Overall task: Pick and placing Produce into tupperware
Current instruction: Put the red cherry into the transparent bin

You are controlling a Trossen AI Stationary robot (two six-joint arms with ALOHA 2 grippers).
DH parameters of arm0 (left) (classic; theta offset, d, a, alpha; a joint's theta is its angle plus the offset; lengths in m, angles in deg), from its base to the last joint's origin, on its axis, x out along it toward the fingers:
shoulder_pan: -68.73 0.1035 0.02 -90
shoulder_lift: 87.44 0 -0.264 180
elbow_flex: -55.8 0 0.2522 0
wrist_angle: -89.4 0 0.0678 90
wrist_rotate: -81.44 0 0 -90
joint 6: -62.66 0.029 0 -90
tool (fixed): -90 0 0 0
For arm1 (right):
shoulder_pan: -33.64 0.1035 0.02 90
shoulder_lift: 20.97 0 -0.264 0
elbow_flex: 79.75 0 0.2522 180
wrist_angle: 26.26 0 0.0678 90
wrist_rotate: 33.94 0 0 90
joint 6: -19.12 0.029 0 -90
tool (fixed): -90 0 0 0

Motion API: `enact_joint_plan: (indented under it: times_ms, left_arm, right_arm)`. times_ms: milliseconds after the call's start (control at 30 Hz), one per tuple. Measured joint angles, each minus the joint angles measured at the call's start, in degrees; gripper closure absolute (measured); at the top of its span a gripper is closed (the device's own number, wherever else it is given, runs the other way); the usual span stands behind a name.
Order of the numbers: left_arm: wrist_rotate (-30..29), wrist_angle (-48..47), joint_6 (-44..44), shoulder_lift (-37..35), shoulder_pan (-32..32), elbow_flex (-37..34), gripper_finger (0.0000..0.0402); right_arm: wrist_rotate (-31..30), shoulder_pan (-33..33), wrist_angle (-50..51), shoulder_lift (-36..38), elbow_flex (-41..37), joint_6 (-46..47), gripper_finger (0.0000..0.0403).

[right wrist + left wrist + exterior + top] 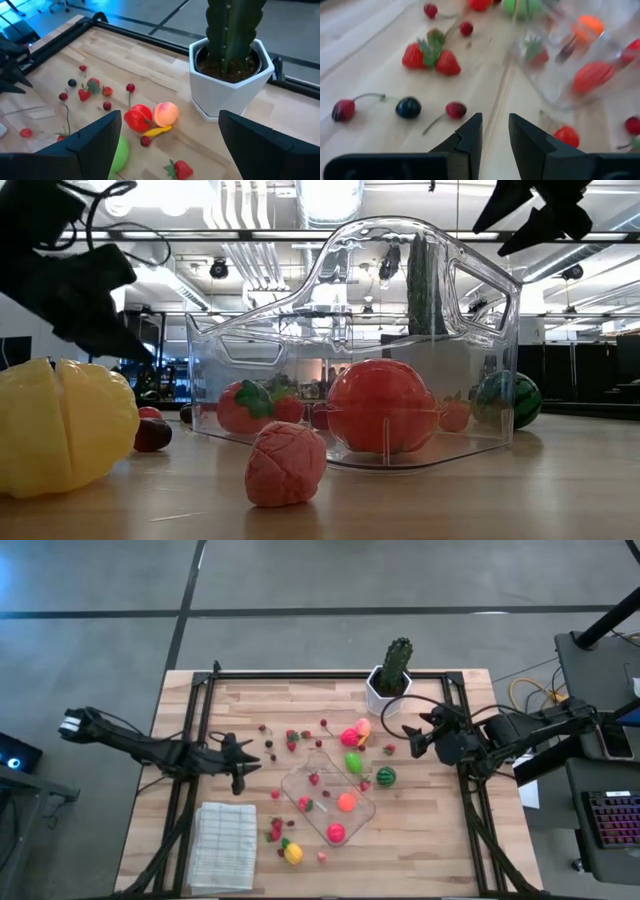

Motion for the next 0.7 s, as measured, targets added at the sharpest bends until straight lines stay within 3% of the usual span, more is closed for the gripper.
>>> enact_joint_plan:
  times_ms: [400,700]
  left_arm:
    - [-0.21,1.10,-0.33,5.53,0.00,-0.32,0.0321]
    - [-3.09,0.14,-0.48,-1.31,0.09,-4.20,0.0321]
  right_arm:
    - [0.02,0.00,-1.50,-0.11,0.00,8.45,0.0077]
    - [0.02,0.01,-1.67,-0.11,0.00,11.40,0.0077]
